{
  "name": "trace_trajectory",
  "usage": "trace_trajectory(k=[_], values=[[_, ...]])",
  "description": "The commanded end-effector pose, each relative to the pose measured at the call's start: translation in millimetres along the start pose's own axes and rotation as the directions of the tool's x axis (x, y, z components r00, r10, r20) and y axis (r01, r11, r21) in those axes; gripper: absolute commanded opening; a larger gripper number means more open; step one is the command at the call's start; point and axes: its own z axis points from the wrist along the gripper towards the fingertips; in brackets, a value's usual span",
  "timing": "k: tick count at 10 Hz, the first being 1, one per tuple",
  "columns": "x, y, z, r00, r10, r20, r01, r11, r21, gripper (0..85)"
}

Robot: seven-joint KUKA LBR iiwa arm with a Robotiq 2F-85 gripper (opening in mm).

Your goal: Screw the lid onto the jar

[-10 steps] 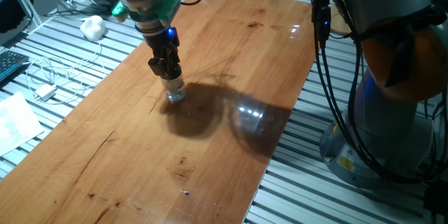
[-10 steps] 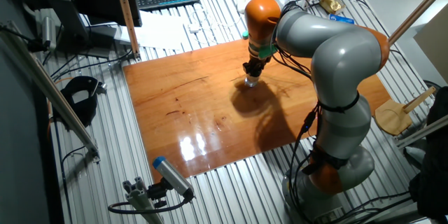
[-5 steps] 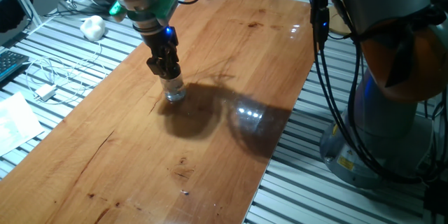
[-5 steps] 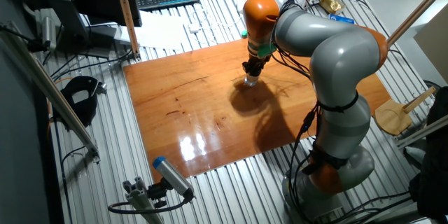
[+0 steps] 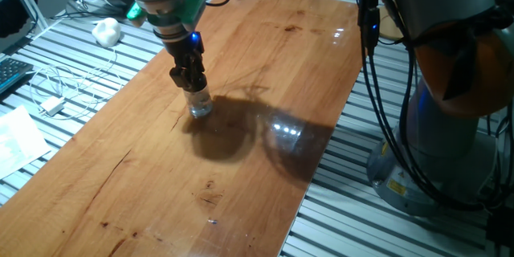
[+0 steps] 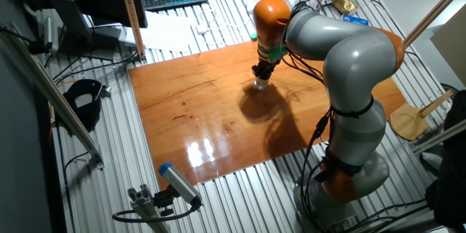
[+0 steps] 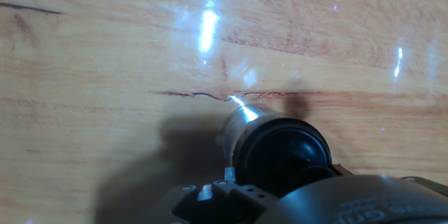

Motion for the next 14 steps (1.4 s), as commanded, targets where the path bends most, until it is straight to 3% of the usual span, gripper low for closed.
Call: trace_trajectory(k=[1,2,8,9,14], values=[[-0.3,0.1,0.0,1.000,-0.002,0.000,0.002,1.000,0.001,51.0],[-0.5,0.2,0.4,1.000,-0.016,0.005,0.016,1.000,0.001,68.0],[-2.2,2.8,-3.0,1.000,-0.025,-0.001,0.025,1.000,-0.001,68.0],[-2.7,3.6,-3.9,1.000,-0.025,0.000,0.025,1.000,0.001,51.0],[-2.2,3.0,-3.5,1.000,-0.016,-0.020,0.016,1.000,-0.015,51.0]])
